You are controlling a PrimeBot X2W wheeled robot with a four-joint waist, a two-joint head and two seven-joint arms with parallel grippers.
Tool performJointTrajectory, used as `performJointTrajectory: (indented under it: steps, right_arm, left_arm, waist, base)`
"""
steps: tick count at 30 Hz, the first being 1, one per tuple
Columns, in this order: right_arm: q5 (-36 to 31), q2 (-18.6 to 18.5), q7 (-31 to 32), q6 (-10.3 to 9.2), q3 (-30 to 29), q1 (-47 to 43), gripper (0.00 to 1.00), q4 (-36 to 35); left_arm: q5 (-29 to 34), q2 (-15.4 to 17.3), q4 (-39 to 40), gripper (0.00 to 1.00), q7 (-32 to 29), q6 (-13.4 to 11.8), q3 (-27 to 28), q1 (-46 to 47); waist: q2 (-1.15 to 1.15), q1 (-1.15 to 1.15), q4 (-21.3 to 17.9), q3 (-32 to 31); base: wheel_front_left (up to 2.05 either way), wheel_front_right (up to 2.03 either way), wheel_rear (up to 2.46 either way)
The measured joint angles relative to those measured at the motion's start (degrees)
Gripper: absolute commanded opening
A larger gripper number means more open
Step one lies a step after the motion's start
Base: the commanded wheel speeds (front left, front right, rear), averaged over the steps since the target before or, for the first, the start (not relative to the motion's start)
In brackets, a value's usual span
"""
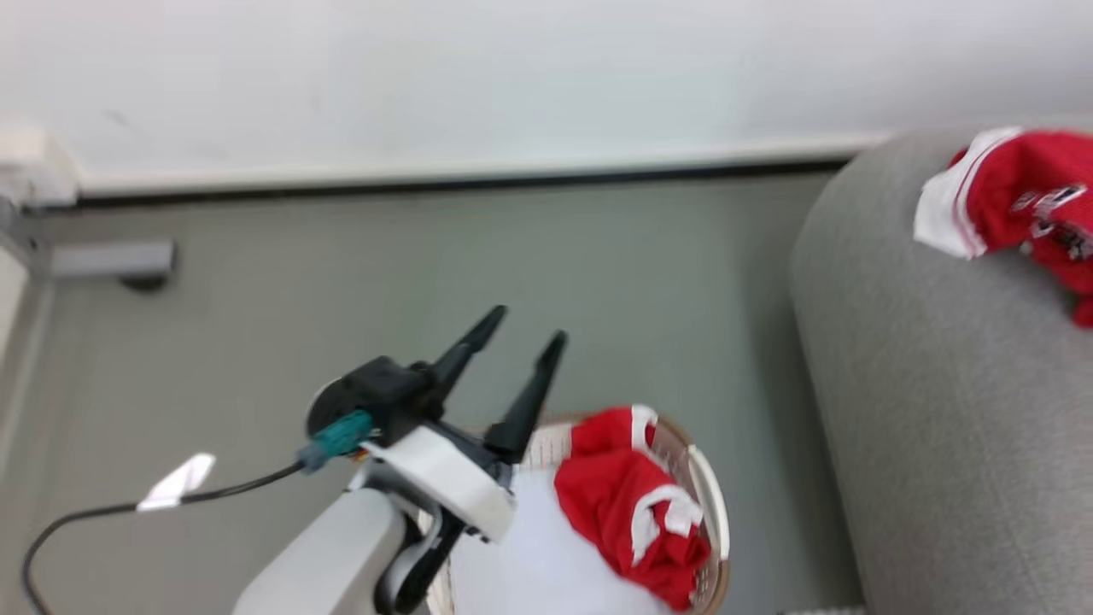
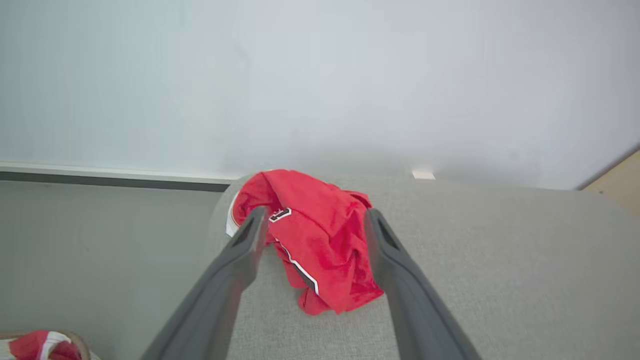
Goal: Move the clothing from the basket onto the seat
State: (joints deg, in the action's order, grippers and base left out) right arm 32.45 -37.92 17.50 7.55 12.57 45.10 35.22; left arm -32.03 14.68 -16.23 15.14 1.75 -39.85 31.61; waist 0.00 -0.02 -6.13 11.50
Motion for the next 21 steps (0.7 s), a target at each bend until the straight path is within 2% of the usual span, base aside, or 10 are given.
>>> performJointTrajectory:
  steps: [4, 7, 12, 14, 17, 19, 21]
  right_arm:
    - [2.83, -0.49, -4.6, 0.0, -0.9, -5.06, 1.0, -8.47]
    - [4.13, 1.12, -9.65, 0.0, -5.12, -10.33, 1.0, -13.25]
    - [2.83, 7.75, -16.72, 0.0, -9.11, -20.8, 1.0, -20.65]
    - [2.5, 12.01, -19.34, 0.0, -10.56, -24.5, 1.0, -22.91]
    - [-0.65, 16.96, -22.88, 0.0, -10.46, -30.23, 1.0, -24.93]
    - [-3.94, 18.37, -26.2, 0.0, -8.89, -33.66, 1.0, -25.75]
    - [-4.55, 20.48, -29.34, 0.0, -7.59, -36.54, 1.0, -25.42]
  left_arm:
    - [-0.21, 0.82, 1.18, 1.0, 0.0, -1.9, 3.77, -2.72]
    - [-0.19, 1.36, 2.22, 1.0, 0.0, -3.43, 6.95, -4.92]
    - [0.26, 4.09, 3.43, 1.0, 0.0, -6.37, 13.11, -10.25]
    - [0.3, 4.49, 3.87, 1.0, 0.0, -6.9, 15.68, -12.58]
    - [1.49, 4.86, 4.46, 1.0, 0.0, -7.47, 19.4, -16.39]
    - [2.58, 4.65, 5.25, 1.0, 0.0, -7.68, 21.73, -18.78]
    - [3.87, 3.5, 6.14, 1.0, 0.0, -7.6, 24.01, -20.82]
  waist:
    - [0.0, 0.0, 0.31, -5.22]
    - [0.0, -0.01, 1.36, -8.37]
    - [0.0, 0.0, 4.11, -11.38]
    - [0.0, 0.0, 5.05, -12.06]
    - [0.0, 0.0, 5.98, -12.71]
    - [0.0, 0.0, 6.37, -12.85]
    - [0.0, 0.01, 6.68, -13.0]
  base:
    - [0.0, 0.0, 0.0]
    - [0.0, 0.0, 0.0]
    - [0.0, 0.0, 0.0]
    - [0.0, 0.0, 0.0]
    - [0.0, 0.0, 0.0]
    - [0.0, 0.0, 0.0]
    - [0.0, 0.0, 0.0]
